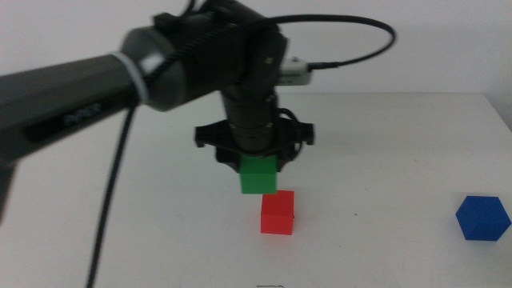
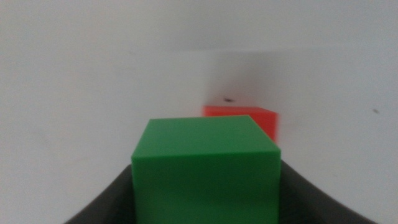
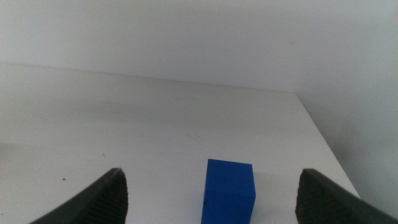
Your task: Stack red cubes first, then green, then blue cubes in a specific spot.
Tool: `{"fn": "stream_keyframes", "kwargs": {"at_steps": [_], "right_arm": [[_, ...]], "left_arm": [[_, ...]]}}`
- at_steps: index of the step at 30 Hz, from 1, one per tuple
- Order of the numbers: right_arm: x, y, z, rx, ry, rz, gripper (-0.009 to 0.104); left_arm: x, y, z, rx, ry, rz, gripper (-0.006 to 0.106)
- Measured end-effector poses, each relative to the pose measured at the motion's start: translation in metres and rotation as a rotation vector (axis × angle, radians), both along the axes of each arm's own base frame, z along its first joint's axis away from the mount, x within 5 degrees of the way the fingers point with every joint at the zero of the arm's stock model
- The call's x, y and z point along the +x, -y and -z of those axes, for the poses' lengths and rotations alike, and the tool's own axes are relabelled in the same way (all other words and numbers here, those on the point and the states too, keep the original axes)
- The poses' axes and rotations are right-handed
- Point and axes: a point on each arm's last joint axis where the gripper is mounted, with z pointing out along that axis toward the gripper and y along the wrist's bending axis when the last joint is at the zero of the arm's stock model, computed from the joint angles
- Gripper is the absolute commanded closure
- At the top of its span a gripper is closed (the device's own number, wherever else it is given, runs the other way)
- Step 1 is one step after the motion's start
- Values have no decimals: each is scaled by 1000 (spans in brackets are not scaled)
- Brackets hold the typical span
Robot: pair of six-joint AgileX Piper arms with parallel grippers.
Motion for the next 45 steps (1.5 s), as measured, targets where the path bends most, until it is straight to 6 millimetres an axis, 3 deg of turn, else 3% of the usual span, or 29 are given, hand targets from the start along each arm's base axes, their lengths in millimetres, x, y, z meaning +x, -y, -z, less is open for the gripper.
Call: {"fn": "stream_keyframes", "kwargs": {"at_steps": [10,26,45], "right_arm": [[0,0,0,0,0,0,1],[0,0,0,0,0,0,1],[0,0,0,0,0,0,1]], "left_arm": [[0,25,12,8,-73,14,93],[9,36,41,12,-98,30,93],[12,37,46,35,-91,62,92]]}}
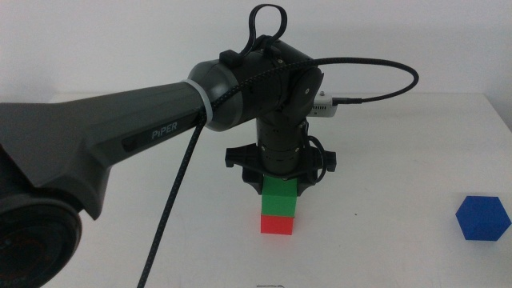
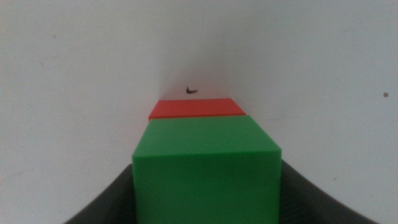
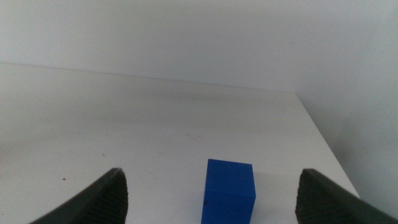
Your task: Stack red cubes first, then green, then blue cubes in a specific spot.
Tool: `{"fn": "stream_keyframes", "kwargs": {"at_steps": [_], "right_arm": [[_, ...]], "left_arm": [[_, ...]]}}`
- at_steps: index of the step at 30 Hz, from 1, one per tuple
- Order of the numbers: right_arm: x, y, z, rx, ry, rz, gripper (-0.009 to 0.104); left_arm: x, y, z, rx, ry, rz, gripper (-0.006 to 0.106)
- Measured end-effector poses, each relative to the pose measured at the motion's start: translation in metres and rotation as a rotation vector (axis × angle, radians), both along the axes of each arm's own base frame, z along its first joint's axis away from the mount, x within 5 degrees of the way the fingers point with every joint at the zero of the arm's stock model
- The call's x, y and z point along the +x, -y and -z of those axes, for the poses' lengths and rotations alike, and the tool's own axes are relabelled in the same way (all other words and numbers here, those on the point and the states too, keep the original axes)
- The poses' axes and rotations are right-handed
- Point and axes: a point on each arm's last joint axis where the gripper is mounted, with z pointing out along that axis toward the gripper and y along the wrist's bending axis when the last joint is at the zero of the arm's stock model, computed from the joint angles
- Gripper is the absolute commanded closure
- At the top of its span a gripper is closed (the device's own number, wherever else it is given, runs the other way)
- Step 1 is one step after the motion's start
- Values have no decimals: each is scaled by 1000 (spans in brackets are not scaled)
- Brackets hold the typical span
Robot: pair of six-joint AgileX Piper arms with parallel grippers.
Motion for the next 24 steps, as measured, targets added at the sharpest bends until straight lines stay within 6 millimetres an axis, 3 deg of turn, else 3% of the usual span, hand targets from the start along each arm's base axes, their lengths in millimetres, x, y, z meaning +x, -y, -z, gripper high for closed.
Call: {"fn": "stream_keyframes", "kwargs": {"at_steps": [2,4,5,6,7,8,14,17,24], "right_arm": [[0,0,0,0,0,0,1],[0,0,0,0,0,0,1],[0,0,0,0,0,0,1],[0,0,0,0,0,0,1],[0,0,0,0,0,0,1],[0,0,0,0,0,0,1],[0,0,0,0,0,0,1],[0,0,0,0,0,0,1],[0,0,0,0,0,0,1]], "left_arm": [[0,0,0,4,3,6,90],[1,0,0,2,9,7,80],[1,0,0,3,12,8,68],[1,0,-1,2,14,10,44],[1,0,-1,3,14,14,31],[1,0,-1,3,14,16,26],[1,0,-1,9,18,43,9],[0,-1,-6,4,29,58,7],[-11,-11,-50,-50,112,96,8]]}}
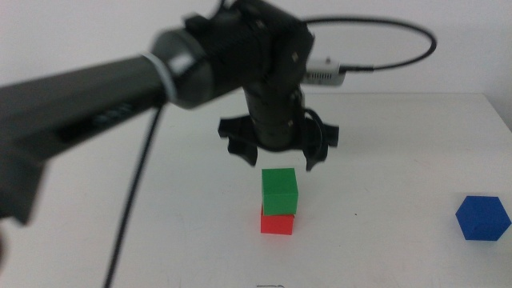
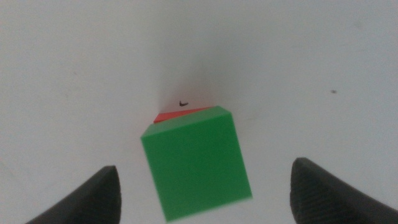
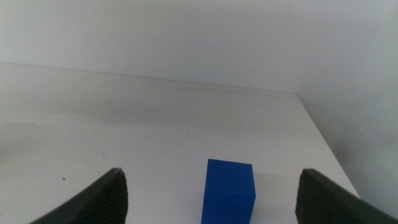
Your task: Stack red cubes first, then green, then blue cubes in a specific spot.
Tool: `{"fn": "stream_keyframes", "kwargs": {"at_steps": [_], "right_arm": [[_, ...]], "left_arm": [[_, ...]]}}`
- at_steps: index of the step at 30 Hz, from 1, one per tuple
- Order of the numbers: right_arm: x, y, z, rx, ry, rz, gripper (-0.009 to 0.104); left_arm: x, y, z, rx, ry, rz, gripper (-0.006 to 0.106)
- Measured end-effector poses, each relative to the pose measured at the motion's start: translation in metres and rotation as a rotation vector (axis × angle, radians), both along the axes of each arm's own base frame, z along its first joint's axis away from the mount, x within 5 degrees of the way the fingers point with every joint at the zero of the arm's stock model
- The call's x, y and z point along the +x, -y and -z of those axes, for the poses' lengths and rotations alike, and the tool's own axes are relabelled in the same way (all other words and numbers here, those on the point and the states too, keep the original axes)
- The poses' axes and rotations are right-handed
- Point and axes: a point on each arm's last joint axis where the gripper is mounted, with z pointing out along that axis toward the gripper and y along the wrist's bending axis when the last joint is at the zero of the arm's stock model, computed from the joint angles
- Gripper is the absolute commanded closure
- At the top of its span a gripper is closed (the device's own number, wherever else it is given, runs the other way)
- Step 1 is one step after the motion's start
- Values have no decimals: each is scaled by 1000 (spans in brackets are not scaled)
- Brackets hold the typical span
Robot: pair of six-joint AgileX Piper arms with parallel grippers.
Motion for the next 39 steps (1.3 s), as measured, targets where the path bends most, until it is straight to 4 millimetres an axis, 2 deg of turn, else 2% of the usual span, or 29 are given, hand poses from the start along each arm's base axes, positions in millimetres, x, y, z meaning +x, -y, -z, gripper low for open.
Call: {"fn": "stream_keyframes", "kwargs": {"at_steps": [9,13,16,22,26,28,32,39], "right_arm": [[0,0,0,0,0,0,1],[0,0,0,0,0,0,1],[0,0,0,0,0,0,1],[0,0,0,0,0,0,1],[0,0,0,0,0,0,1],[0,0,0,0,0,0,1],[0,0,0,0,0,0,1],[0,0,0,0,0,0,1]], "left_arm": [[-34,-34,-87,-29,226,240,8],[-56,-60,-129,-28,360,393,8],[-69,-86,-152,-82,417,487,8],[-92,-148,-160,-169,478,534,8],[-109,-189,-153,-227,545,442,8],[-118,-203,-150,-255,579,391,8],[-132,-214,-148,-313,631,367,8],[-135,-215,-151,-345,668,364,8]]}}
